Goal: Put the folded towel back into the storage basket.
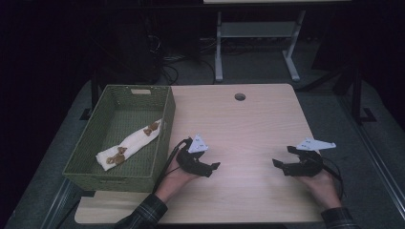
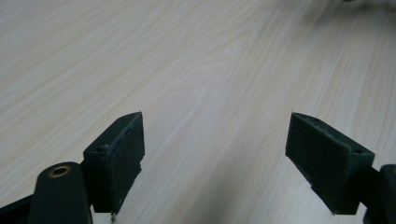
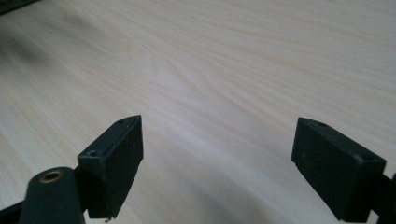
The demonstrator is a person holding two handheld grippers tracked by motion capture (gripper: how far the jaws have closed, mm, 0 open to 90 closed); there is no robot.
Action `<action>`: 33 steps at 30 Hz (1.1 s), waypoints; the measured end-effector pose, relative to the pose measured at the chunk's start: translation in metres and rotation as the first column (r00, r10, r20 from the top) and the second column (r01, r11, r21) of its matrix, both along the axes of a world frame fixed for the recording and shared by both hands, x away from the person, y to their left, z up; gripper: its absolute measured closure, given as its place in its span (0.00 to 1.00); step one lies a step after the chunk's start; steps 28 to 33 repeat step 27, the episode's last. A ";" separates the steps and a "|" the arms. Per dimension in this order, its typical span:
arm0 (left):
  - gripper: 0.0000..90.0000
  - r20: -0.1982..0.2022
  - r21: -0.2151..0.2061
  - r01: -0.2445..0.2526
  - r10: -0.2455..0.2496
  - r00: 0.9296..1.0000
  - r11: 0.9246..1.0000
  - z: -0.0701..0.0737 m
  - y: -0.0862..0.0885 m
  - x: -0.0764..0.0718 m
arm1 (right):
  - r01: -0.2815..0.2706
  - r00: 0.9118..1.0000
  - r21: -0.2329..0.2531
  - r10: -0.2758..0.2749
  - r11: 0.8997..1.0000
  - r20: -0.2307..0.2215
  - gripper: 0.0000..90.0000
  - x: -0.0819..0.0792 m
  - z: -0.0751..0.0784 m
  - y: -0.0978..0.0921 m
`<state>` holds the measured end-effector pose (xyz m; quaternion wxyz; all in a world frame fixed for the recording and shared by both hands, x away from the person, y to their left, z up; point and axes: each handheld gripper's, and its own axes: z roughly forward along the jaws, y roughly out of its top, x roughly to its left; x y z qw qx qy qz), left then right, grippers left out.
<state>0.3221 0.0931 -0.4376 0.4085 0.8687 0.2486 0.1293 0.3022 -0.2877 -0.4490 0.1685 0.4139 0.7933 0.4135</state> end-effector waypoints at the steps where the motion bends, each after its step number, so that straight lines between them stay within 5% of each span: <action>1: 0.21 -0.006 0.004 0.000 0.000 1.000 1.000 -0.003 0.001 0.000 | 0.010 1.000 0.002 -0.009 1.000 -0.003 0.17 -0.003 -0.002 -0.003; 4: 0.21 -0.007 0.000 -0.007 0.007 1.000 1.000 -0.010 0.002 -0.002 | 0.023 1.000 -0.016 -0.023 1.000 -0.014 0.16 -0.013 -0.009 -0.011; 10: 0.19 0.000 0.086 0.011 -0.011 1.000 0.996 -0.027 0.000 -0.005 | 0.045 0.998 -0.071 -0.049 0.996 -0.047 0.15 -0.027 -0.024 -0.016; 13: 0.17 -0.038 0.073 0.006 -0.003 0.999 0.997 -0.032 0.001 -0.003 | 0.042 0.996 -0.097 -0.048 0.994 -0.070 0.15 -0.030 -0.031 -0.015; 15: 0.17 -0.020 0.098 0.012 -0.010 1.000 0.995 -0.036 0.000 -0.004 | 0.036 0.997 -0.111 -0.044 0.993 -0.069 0.14 -0.030 -0.032 -0.014; 21: 0.15 -0.059 0.059 0.063 -0.060 0.996 0.996 -0.041 0.003 -0.002 | 0.034 0.997 -0.104 -0.040 0.994 -0.064 0.14 -0.031 -0.033 -0.014; 33: 0.14 -0.063 0.061 0.058 -0.055 0.997 0.996 -0.041 0.003 -0.002 | 0.033 0.997 -0.104 -0.040 0.994 -0.065 0.13 -0.031 -0.033 -0.013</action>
